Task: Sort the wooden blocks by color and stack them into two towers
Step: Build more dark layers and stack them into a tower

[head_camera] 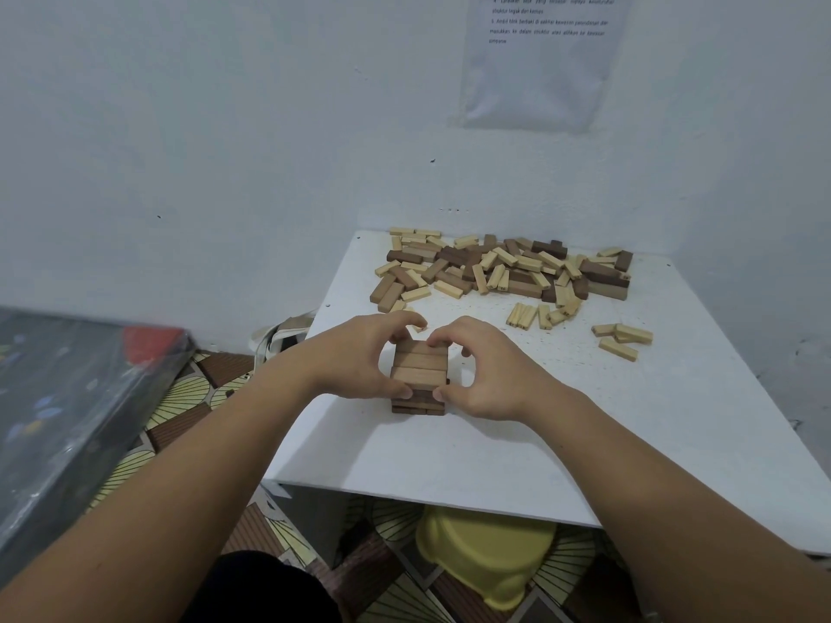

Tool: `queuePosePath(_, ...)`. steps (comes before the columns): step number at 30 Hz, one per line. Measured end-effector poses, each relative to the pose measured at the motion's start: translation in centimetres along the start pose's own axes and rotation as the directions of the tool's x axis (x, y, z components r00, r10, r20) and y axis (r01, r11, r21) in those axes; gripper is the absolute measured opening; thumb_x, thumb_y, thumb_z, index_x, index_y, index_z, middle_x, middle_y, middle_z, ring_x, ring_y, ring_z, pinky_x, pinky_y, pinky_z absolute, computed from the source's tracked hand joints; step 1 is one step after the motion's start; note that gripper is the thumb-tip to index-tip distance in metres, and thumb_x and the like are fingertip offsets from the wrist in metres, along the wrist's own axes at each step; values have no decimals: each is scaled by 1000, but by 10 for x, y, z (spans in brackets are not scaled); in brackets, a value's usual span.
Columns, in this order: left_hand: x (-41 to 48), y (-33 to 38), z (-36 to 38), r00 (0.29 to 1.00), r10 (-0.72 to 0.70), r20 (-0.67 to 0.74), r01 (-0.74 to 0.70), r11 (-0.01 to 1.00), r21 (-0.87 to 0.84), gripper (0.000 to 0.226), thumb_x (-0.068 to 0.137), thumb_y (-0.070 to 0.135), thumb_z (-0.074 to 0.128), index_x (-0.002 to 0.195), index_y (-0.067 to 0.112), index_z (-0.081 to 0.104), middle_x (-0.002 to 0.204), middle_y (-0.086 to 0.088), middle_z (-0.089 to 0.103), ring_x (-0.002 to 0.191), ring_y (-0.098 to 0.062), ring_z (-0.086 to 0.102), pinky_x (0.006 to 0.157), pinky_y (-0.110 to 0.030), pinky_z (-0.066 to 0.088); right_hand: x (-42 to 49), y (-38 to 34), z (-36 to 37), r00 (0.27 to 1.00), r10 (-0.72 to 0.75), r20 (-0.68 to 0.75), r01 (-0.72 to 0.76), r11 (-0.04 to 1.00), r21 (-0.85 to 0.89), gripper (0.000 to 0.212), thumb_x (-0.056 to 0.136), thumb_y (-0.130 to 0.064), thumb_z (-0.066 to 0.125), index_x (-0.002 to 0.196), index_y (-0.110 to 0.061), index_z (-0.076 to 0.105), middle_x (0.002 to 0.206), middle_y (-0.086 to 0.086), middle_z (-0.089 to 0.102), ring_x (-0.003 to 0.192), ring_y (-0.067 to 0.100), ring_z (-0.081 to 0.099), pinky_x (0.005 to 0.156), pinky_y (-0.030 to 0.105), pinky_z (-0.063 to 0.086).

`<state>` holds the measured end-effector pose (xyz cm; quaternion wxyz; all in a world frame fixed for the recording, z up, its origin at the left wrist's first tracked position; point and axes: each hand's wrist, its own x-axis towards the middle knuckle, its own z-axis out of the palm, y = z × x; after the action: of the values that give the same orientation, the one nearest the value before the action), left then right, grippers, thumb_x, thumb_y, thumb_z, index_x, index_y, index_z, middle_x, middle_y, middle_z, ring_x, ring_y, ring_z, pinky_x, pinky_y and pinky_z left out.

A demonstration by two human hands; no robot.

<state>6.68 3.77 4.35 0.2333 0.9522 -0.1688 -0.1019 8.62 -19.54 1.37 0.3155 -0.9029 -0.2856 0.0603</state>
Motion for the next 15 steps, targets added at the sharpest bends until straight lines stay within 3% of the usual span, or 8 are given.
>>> queuePosePath(3,-2,0,-1,1000,-23,20,24,1000,-15,98,76,42,90,155,37,33,138,18,52,129,-5,44,110,-31,39,-4,1,3,999,32,-37,-30,998,61,66,71,-53,70,132,-33,58,127,-15,53,119,12,47,101,37,44)
queuePosePath(6,-6,-5,-1,998,-57,-36,50,981,-188,94,76,62,82,155,40,35,147,20,49,136,0,43,118,-34,38,-9,-4,10,969,175,-173,-112,940,323,60,86,-53,59,141,-29,56,140,-15,53,131,7,45,109,34,38)
queuePosePath(10,-8,2,26,931,-270,-246,39,744,-667,64,89,79,44,136,40,61,137,24,60,134,5,48,121,-39,35,-1,-12,27,860,474,-188,-163,605,779,57,102,-47,49,154,-24,44,155,-11,46,143,7,39,119,30,28)
queuePosePath(13,2,17,52,812,-460,-359,5,621,-784,53,99,67,28,123,38,66,131,25,61,134,-2,49,120,-36,32,12,-19,39,817,550,-172,-110,443,890,52,107,-43,43,153,-20,45,156,-6,47,143,7,40,110,24,29)
queuePosePath(15,9,25,60,781,-533,-325,26,548,-836,49,108,59,23,124,40,64,135,22,58,135,-9,47,114,-32,31,18,-23,46,807,568,-161,-86,384,919,50,107,-43,42,151,-20,47,154,-6,48,140,6,41,105,22,29)
